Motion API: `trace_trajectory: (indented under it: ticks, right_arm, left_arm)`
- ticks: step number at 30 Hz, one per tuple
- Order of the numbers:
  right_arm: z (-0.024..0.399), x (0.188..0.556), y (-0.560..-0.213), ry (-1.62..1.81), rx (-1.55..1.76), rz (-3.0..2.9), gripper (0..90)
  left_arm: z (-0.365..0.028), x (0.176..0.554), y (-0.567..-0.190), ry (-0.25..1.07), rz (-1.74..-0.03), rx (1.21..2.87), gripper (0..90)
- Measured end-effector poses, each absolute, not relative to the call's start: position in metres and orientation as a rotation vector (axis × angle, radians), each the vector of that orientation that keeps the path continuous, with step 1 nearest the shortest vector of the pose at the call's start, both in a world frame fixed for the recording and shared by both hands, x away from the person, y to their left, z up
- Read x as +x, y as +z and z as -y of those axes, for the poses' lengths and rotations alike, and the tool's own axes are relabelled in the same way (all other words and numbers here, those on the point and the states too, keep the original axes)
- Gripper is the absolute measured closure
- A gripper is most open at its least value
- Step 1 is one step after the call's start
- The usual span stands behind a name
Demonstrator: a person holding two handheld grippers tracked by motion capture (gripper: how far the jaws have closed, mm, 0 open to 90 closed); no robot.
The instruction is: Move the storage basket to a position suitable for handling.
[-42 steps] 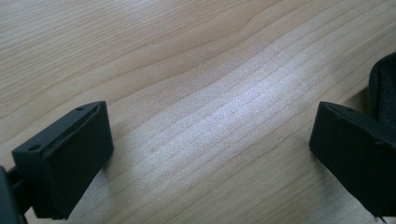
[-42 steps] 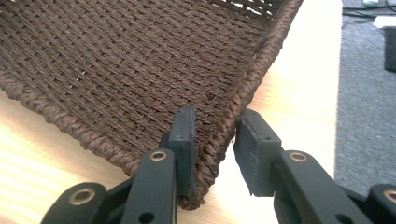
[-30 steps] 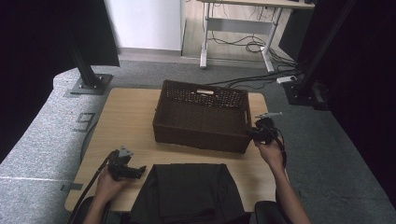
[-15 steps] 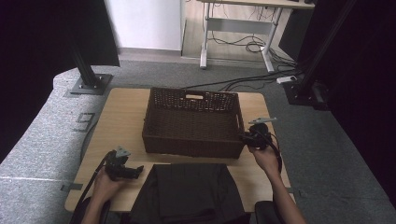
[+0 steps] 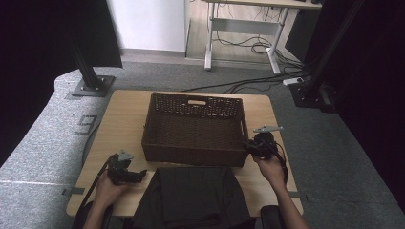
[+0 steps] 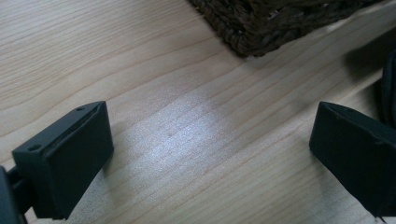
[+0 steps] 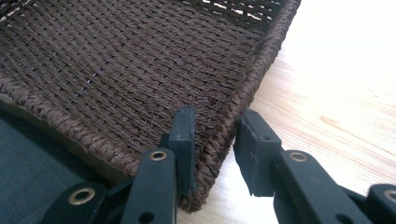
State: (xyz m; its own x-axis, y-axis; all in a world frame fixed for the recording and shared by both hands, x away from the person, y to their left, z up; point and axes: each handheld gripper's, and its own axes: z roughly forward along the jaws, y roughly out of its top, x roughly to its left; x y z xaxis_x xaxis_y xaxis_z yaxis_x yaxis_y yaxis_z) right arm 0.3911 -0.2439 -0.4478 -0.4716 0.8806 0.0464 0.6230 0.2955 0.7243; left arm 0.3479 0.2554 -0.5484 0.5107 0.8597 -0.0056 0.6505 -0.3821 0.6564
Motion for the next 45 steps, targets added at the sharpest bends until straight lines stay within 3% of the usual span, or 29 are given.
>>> trace_trajectory:
  ticks: [12, 24, 28, 31, 35, 45]
  right_arm:
    - [0.250, 0.385, -0.449, 1.053, 1.380, -2.195, 65.5]
    - [0.265, 0.371, -0.425, 1.088, 1.291, -2.160, 23.5]
    - [0.272, 0.361, -0.426, 1.102, 1.268, -2.183, 13.8]
    - [0.275, 0.353, -0.436, 1.095, 1.274, -2.200, 11.7]
    - [0.276, 0.349, -0.460, 1.068, 1.308, -2.192, 1.8]
    - [0.274, 0.352, -0.511, 0.994, 1.356, -2.180, 0.0]
  left_arm:
    - [-0.255, 0.348, -0.548, 0.455, -1.232, 2.150, 0.0]
    - [-0.255, 0.347, -0.548, 0.457, -1.235, 2.150, 0.0]
    - [-0.255, 0.347, -0.548, 0.457, -1.237, 2.148, 0.0]
    - [-0.256, 0.347, -0.548, 0.462, -1.242, 2.142, 1.2]
    - [-0.256, 0.347, -0.548, 0.462, -1.243, 2.139, 1.4]
    - [-0.255, 0.347, -0.549, 0.457, -1.237, 2.148, 0.0]
